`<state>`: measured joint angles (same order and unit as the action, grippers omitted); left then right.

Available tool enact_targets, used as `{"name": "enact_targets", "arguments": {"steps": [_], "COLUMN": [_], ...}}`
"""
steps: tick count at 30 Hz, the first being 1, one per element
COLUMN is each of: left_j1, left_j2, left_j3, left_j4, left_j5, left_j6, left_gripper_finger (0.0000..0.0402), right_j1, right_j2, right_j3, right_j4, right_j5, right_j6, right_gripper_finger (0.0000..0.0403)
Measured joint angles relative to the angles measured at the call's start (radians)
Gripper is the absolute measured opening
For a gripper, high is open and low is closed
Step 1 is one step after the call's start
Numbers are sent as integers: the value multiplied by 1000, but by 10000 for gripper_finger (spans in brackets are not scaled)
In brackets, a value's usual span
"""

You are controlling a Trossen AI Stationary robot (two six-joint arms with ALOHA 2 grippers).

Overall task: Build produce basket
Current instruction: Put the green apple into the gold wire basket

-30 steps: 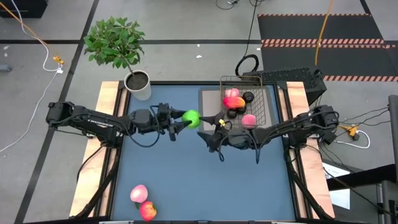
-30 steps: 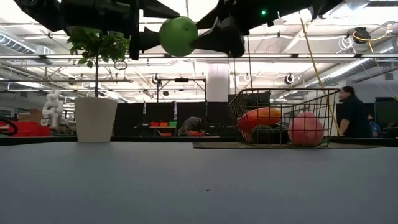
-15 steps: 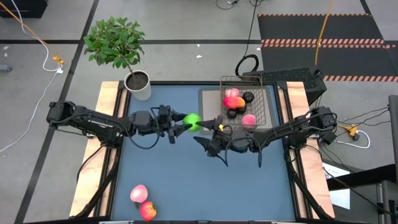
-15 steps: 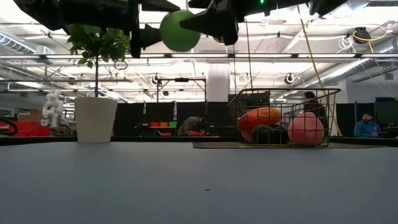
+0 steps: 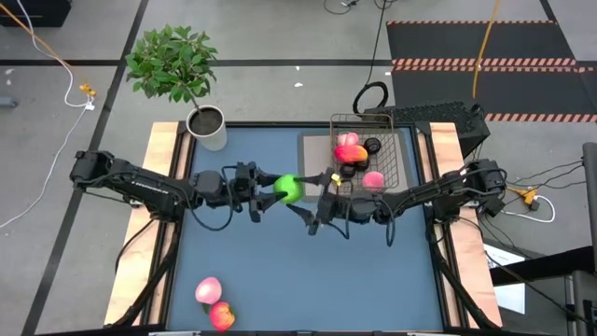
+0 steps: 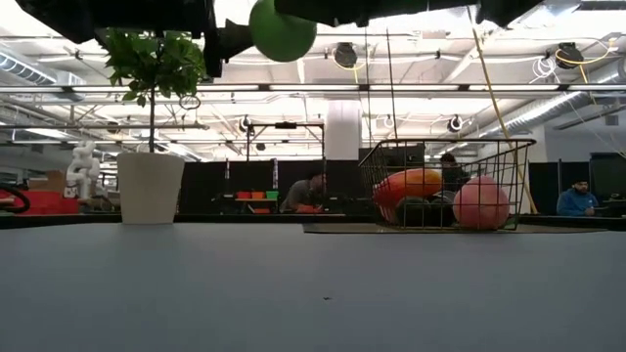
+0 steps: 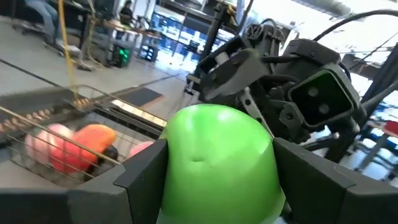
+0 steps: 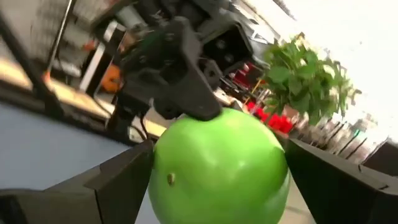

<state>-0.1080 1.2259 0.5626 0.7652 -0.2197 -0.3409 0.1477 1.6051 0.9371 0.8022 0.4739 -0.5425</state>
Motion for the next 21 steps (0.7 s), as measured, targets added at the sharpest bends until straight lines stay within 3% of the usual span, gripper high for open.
{"name": "enact_targets", "arguments": {"steps": [4, 11, 21], "left_j1": [-14, -18, -24], "left_j2": [15, 109, 110], "left_j3": [20, 76, 109], "left_j4": [-7, -15, -29], "left_j5": [-28, 44, 65], "left_j6": [59, 124, 168], "left_gripper_finger": [273, 268, 267], "right_j1": [-33, -66, -68], "right_j2": [-2, -2, -2], "right_j3": [0, -2, 3], "right_j4": [0, -41, -126], "right_j5": [-62, -227, -232], "right_j6": [157, 319, 347], "right_gripper_finger": [356, 356, 356]}}
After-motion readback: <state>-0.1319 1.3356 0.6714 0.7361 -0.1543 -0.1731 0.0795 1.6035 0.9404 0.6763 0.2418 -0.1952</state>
